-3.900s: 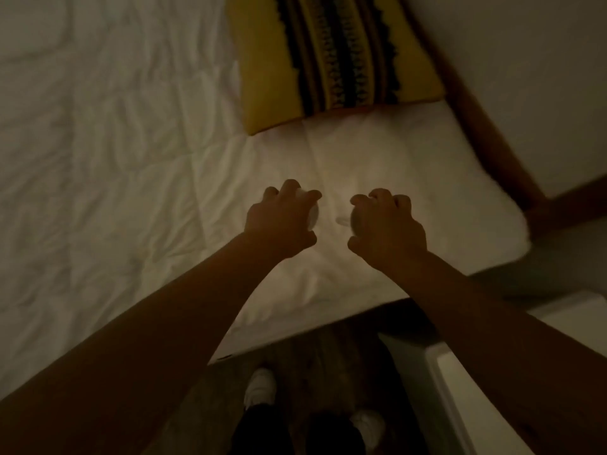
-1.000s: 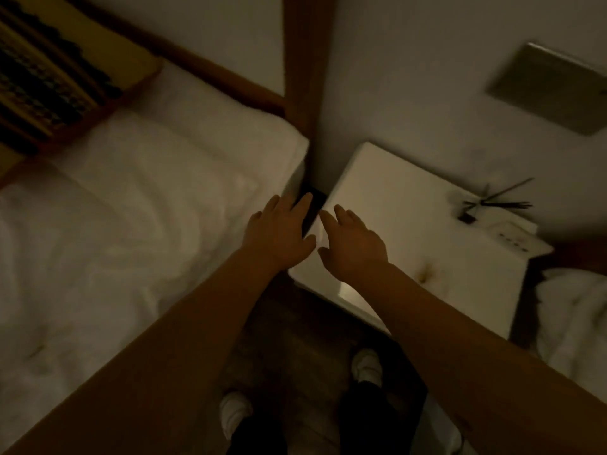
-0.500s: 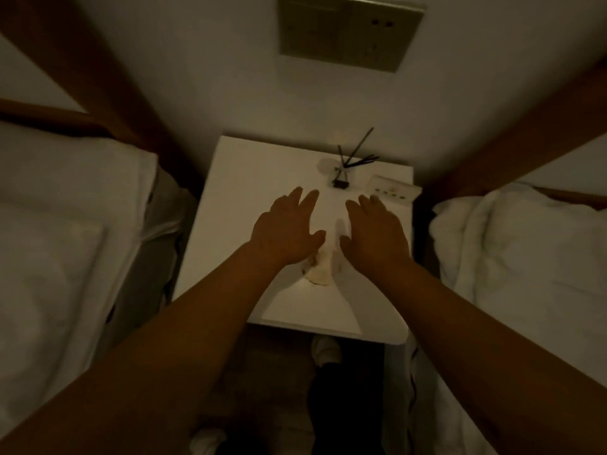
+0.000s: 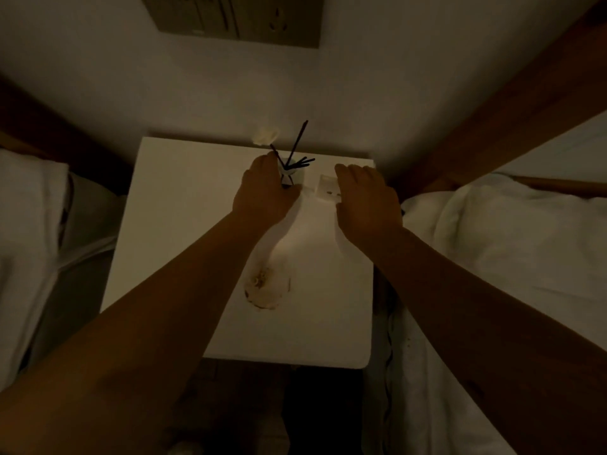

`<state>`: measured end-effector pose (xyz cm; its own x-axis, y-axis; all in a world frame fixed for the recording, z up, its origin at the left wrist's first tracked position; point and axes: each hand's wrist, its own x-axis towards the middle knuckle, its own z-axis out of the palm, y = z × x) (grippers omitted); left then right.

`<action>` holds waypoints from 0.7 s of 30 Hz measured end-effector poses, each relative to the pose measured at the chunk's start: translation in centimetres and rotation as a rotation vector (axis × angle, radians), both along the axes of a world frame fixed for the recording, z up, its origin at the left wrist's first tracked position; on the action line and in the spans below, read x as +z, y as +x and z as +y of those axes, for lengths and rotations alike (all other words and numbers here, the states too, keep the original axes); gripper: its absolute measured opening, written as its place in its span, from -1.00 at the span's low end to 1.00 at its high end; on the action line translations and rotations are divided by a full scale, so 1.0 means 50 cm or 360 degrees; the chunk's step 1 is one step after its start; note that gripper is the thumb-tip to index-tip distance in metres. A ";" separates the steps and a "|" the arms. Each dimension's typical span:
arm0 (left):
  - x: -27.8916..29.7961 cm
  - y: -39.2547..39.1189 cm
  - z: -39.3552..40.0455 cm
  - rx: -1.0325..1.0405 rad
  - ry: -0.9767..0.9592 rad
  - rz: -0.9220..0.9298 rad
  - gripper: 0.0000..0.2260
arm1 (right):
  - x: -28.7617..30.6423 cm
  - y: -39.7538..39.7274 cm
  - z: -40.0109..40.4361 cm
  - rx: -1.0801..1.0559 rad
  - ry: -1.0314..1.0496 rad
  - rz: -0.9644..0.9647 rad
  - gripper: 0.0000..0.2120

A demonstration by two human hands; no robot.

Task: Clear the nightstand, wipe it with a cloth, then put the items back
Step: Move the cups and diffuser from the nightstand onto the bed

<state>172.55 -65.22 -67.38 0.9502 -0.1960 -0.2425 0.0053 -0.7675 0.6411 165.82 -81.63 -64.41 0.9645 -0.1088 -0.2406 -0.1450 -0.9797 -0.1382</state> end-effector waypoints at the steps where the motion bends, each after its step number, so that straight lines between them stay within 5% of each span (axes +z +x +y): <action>1: -0.005 0.005 -0.006 0.0040 -0.0058 0.0014 -0.58 | -0.008 0.005 -0.003 0.0005 0.0034 0.0010 -0.46; 10: -0.030 0.019 -0.010 0.0303 -0.0494 0.0099 -0.80 | -0.025 0.030 -0.023 0.0143 -0.0026 -0.0045 -0.79; 21: -0.006 -0.007 0.117 0.0550 -0.0767 0.0116 -0.75 | 0.007 0.079 0.099 0.0307 0.0036 -0.0055 -0.83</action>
<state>172.19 -59.37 -67.68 0.9627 0.0172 -0.2702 0.2601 -0.3359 0.9053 169.78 -76.66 -64.07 0.9747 0.0838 -0.2073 0.0502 -0.9854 -0.1624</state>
